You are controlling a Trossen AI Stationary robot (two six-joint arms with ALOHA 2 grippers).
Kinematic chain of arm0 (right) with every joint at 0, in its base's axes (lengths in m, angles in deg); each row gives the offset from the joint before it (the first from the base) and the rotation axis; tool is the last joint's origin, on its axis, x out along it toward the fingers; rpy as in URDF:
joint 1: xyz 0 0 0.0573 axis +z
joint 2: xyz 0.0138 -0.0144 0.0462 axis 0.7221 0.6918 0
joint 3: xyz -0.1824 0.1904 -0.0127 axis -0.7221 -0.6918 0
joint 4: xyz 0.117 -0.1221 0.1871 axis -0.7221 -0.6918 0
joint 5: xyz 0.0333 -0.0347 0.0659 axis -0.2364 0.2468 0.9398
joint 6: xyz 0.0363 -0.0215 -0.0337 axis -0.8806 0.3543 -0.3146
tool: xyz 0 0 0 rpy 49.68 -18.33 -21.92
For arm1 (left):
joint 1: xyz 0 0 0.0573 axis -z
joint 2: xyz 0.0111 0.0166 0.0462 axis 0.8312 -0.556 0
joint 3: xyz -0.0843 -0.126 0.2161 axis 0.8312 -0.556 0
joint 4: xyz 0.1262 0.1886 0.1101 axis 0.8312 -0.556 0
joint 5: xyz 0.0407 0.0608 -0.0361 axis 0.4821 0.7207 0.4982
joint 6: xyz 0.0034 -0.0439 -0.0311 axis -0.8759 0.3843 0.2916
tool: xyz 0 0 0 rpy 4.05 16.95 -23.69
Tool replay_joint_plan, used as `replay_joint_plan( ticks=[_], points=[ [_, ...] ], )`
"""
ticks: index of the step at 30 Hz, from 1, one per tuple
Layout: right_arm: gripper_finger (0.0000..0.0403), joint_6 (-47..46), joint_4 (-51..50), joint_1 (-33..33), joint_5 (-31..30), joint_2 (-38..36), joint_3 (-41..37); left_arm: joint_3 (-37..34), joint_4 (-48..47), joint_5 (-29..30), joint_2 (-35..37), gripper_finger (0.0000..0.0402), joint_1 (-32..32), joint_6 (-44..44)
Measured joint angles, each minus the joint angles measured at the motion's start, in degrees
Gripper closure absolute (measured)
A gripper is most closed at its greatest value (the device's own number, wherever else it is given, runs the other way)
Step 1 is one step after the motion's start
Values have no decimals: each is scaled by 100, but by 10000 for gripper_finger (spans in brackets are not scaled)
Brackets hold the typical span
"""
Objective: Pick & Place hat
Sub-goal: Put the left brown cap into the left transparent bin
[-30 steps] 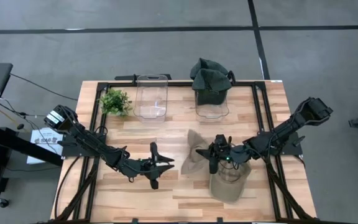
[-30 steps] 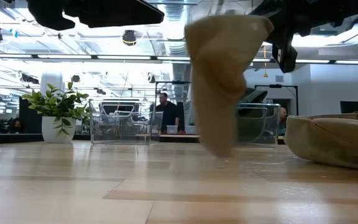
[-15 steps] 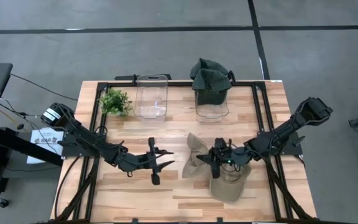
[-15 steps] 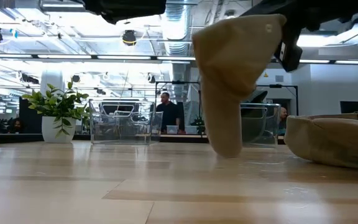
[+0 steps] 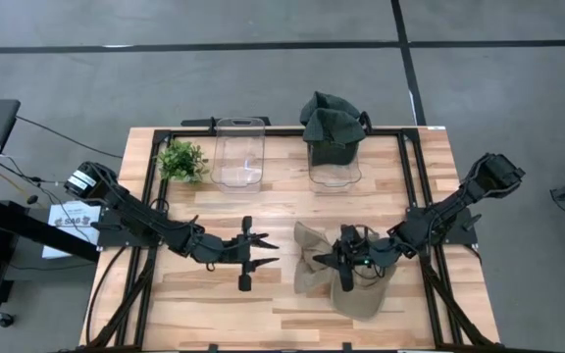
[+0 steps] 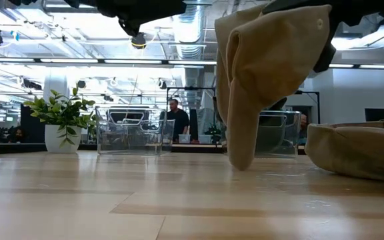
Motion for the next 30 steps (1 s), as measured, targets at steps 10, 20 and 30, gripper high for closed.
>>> replay_joint_plan(
  ticks=[10, 20, 30],
  points=[
    [403, 37, -14, 0, 14, 0, 0, 0, 0, -9, 0, 282, 7, 0],
    [403, 37, -17, 0, 61, 0, 0, 0, 0, -6, 0, 282, 7, -2],
    [403, 14, -50, 26, 404, 0, 163, 0, 0, -2, 0, 282, 7, -25]
  ],
)
